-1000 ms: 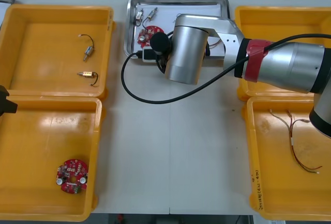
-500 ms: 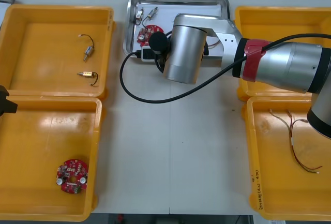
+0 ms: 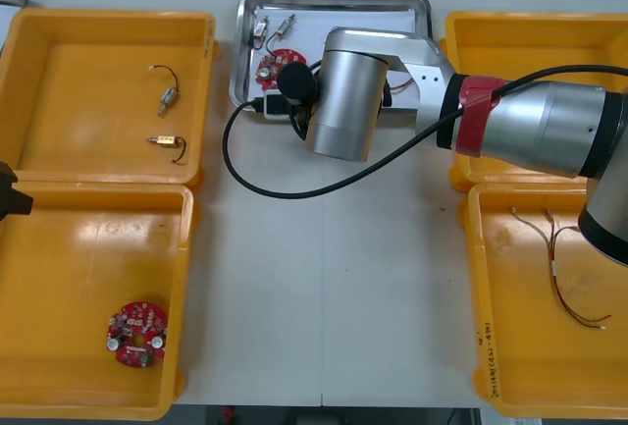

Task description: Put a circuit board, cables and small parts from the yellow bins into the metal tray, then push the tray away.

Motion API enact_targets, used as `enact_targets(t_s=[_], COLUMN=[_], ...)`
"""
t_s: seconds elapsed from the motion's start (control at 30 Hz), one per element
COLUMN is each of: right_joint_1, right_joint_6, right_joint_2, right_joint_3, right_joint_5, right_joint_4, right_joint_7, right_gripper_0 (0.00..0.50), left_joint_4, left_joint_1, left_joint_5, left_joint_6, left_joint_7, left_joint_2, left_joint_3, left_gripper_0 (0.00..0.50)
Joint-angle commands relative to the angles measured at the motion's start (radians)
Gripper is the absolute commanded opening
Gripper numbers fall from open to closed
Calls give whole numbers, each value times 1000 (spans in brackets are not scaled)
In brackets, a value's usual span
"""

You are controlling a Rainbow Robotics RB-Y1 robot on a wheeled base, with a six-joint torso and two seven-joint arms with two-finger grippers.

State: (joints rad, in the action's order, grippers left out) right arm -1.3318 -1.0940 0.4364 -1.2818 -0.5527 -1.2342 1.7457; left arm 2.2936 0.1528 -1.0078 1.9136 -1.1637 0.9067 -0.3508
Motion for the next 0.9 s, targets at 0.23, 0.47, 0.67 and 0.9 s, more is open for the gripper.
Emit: enact_targets(t_s=[0.23, 0.47, 0.67, 0.9], right_joint_1=[-60, -60, -60, -41], right_joint_6=[8, -12, -119, -271], right_joint_2=[-19, -21, -21, -24], right_joint_3=[-2, 10, 56, 148], right_joint_5=[-6, -9, -24, -87], right_joint_4=[9, -2, -61, -137], right_joint_7=[58, 58, 46, 20], right_gripper_0=[472, 500, 500, 500], left_joint_4=[29, 29, 29, 29], left_joint_1=[-16, -16, -16, -16], left_joint_5=[-8, -8, -8, -8], left_joint_6=[6, 6, 6, 6], left_joint_7=[-24, -24, -24, -24], left_joint_2=[46, 46, 46, 46], left_joint_3=[-30, -30, -30, -30], left_gripper_0=[500, 500, 500, 500])
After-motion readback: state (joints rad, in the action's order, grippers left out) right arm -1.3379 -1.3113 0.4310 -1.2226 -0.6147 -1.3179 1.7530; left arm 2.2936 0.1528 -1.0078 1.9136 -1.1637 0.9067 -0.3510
